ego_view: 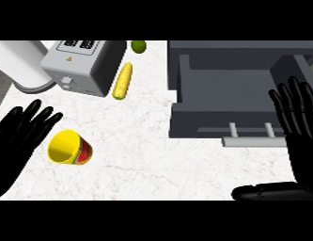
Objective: Pick up the cup, place it into the drawer and close the drawer
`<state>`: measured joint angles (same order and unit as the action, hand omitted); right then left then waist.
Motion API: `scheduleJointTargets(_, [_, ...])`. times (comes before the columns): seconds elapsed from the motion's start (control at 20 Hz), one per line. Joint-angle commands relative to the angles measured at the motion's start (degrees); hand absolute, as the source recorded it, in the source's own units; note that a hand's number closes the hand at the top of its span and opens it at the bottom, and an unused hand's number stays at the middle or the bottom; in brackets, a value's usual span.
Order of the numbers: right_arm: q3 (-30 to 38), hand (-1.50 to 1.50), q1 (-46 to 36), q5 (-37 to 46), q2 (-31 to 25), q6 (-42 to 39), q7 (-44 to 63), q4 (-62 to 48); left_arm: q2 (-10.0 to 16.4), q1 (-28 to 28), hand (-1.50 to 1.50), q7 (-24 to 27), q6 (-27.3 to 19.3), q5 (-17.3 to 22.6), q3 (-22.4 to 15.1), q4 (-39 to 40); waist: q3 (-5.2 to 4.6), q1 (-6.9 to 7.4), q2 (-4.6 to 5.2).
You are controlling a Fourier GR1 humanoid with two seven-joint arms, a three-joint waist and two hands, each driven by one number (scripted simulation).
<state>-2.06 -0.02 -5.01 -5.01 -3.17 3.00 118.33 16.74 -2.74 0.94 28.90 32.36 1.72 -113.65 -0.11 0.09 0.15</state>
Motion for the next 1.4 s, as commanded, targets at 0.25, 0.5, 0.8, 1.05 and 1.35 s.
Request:
scheduleJointTargets(0.25, [2.55,-1.5,-3.59,-3.46,-1.18,-1.62,4.47,0.82,5.26,0.48,-1.5,-4.62,9.92,14.24,6.03,4.9,0.11,0.0,-0.19])
scheduleJointTargets(0.5, [1.06,-1.5,-1.97,-0.91,1.03,-1.3,0.12,-1.39,4.72,3.82,-1.5,-6.16,11.66,13.99,8.29,10.27,0.11,-0.08,-0.17])
scheduleJointTargets(0.8, [5.27,-1.5,-5.88,-4.2,-1.3,-2.69,3.59,-1.41,1.29,5.11,-1.5,-7.67,9.28,10.62,6.82,9.42,0.12,-0.1,-0.17])
scheduleJointTargets(1.05, [3.04,-1.5,-3.28,-0.64,0.85,-2.16,-1.93,-4.98,1.28,2.95,-1.5,-10.6,8.55,11.58,7.49,8.62,0.13,-0.02,-0.17])
scheduleJointTargets(1.35, [2.78,-1.5,-4.84,-1.56,1.07,-1.5,2.43,-1.92,0.29,2.42,-1.5,-4.15,16.37,2.73,10.59,17.33,0.1,-0.04,-0.15])
